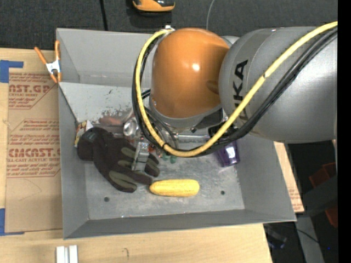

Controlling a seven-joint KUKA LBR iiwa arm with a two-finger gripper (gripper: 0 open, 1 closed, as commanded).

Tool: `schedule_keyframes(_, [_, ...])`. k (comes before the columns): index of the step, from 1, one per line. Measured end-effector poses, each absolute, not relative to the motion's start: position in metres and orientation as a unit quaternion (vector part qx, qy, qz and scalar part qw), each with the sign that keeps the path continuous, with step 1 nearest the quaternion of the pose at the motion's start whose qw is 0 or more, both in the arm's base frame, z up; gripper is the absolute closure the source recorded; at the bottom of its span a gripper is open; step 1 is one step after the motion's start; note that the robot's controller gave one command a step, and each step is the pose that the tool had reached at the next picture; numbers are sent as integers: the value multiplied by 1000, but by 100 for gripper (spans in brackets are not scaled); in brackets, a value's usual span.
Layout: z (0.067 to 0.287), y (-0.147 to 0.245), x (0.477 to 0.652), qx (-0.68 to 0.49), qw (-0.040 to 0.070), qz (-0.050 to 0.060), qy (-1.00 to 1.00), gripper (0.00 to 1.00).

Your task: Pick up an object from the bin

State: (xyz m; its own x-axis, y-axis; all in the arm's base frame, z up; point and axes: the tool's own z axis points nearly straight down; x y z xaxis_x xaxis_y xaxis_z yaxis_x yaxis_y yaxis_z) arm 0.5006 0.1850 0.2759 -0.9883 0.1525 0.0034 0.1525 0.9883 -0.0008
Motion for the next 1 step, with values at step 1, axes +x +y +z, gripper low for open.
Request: schedule_keyframes(1, [298,185,501,-77,0,-1,-997,100])
